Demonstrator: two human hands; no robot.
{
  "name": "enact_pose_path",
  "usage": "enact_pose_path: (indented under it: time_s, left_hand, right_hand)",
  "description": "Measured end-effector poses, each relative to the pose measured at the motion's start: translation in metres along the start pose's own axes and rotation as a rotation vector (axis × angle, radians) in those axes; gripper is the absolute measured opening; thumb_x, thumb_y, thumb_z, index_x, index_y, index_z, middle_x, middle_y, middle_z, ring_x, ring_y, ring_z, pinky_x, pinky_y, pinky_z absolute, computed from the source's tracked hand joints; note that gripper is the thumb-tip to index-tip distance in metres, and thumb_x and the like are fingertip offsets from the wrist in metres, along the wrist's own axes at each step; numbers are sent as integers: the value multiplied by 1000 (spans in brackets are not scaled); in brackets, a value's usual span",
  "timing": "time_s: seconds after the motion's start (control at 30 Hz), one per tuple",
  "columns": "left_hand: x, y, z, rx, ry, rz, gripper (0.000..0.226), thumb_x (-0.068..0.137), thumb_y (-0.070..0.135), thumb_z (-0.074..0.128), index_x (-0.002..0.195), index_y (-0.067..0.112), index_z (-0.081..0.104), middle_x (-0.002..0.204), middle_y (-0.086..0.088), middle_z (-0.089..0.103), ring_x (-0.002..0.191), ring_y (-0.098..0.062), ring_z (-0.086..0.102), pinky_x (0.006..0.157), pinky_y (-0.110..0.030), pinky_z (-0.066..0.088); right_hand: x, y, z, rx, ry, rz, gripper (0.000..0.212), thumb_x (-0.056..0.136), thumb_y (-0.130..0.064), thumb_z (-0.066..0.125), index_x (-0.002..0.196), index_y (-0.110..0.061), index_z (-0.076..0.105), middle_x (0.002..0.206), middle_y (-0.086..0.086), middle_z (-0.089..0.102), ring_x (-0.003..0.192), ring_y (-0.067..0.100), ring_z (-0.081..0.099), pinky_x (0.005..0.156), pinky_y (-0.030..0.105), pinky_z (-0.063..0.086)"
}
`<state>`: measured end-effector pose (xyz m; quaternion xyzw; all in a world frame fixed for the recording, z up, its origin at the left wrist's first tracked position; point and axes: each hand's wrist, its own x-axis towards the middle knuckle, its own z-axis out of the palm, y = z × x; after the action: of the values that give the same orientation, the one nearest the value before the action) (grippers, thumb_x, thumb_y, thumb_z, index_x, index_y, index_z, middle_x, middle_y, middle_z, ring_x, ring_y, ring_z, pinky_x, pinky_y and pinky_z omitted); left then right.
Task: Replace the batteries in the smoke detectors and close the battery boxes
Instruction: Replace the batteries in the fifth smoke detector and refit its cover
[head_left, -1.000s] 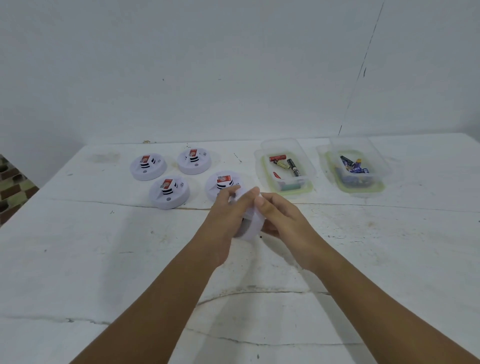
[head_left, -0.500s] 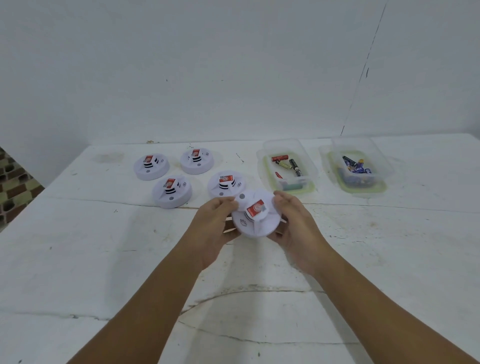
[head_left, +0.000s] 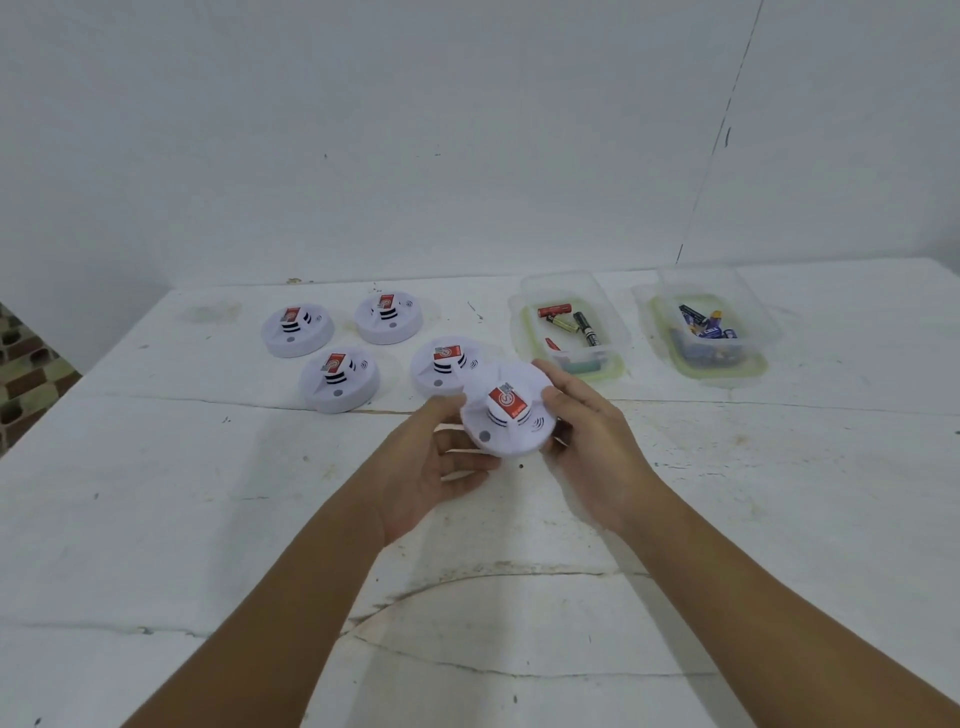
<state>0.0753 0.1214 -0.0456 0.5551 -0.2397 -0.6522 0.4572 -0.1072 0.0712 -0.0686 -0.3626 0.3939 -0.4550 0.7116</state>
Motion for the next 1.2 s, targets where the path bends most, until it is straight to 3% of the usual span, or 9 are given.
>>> enact_pose_path:
  time_s: [0.1,0.23,0.4,0.57,0.7,0.87,0.97,1.07,1.2]
  left_hand:
    - [5,5,-3,131,-53,19,37,102,45,59,125,17,68,110,-16,76,89,-28,73,92,-43,58]
    - [15,3,-1,195,-74,134,33,102,39,62,125,15,63,122,-8,75,105,-27,74,89,-39,60]
    - [24,-8,6,75,55,285,31,108,33,53,128,10,60,123,-4,75,112,-25,73,89,-38,61]
    - [29,-19,5,312,164,421,22,107,27,52,125,20,60,122,4,70,114,-16,68,93,-37,60]
    - [25,-31,9,401,253,550,24,108,22,45,126,24,60,115,16,69,99,7,63,75,-9,47]
    - [20,-34,13,415,273,590,19,109,23,45,120,20,60,107,14,68,86,14,60,68,-4,44]
    - [20,-34,14,434,278,601,18,109,22,45,118,18,60,102,13,66,81,13,59,64,-5,43]
    - [19,-35,14,462,285,606,17,108,22,46,117,17,60,101,11,67,78,11,61,61,-7,44]
    - [18,-36,13,481,286,609,15,108,21,47,114,18,60,99,8,69,74,8,60,59,-8,44]
  right_hand:
    - [1,-4,-1,-95,-21,-17,32,106,-11,54,128,-27,72,121,-1,77,117,21,70,104,37,54]
    - [5,-2,1,-117,21,-53,27,106,-18,57,131,-22,67,114,0,78,103,15,74,85,31,58]
    - [7,3,0,-249,13,-79,23,106,-22,56,126,-28,66,108,-4,78,97,12,70,84,25,54]
    - [2,10,-12,-394,-118,-122,40,109,-10,51,148,-18,54,113,7,76,106,13,74,87,20,56]
    - [-2,17,-15,-508,-77,-168,44,110,-20,51,153,-26,50,122,-5,74,118,10,69,104,31,55]
    - [-4,17,-18,-614,-85,-159,51,107,-34,53,157,-40,42,147,-22,57,137,-1,52,120,41,41]
    - [-8,16,-16,-745,-94,-189,62,104,-25,55,160,-42,33,138,-15,65,127,5,59,113,35,48]
    - [-13,14,-14,-809,-131,-237,71,101,-14,60,160,-40,31,124,-35,64,114,-5,63,94,14,51]
    - [-12,15,-16,-826,-132,-251,81,99,-15,66,165,-34,22,128,-31,61,112,-3,64,93,14,51]
